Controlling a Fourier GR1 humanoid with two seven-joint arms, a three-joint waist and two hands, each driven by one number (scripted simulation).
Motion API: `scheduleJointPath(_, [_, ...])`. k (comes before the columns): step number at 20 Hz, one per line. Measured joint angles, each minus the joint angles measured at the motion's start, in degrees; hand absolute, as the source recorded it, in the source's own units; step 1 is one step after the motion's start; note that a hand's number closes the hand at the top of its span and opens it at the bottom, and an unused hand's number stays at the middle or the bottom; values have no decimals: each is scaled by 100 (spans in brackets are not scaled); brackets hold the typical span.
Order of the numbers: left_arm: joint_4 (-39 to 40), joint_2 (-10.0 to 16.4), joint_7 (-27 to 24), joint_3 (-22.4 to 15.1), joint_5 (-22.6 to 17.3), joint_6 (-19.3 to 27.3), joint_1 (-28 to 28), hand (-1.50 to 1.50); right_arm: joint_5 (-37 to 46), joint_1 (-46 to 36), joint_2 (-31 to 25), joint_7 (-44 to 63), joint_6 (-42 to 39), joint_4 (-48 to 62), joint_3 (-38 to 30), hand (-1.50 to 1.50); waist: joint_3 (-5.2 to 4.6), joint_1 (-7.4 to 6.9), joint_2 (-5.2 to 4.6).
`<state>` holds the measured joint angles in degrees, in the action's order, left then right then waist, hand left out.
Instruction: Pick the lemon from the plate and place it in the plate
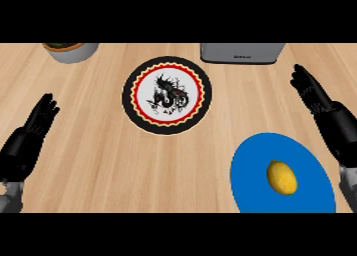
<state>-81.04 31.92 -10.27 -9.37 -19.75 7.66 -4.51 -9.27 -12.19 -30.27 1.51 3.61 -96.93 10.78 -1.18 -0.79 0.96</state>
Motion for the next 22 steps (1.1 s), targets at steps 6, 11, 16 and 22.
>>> scheduleJointPath(6, [-457,-6,333,32,134,128,-558,0,336,-534,978,89,55,87,971,150,95,-54,-85])
scheduleJointPath(11, [-528,-19,496,-1,135,118,-788,0,2258,-495,479,765,682,619,1668,-150,65,51,-65])
scheduleJointPath(16, [-744,-43,773,1,134,188,-889,0,2702,427,1544,201,2207,854,1913,-150,117,105,-80])
scheduleJointPath(22, [-884,-94,1189,116,213,177,-1103,0,2769,946,1917,-577,2859,516,1824,-150,121,113,-87])
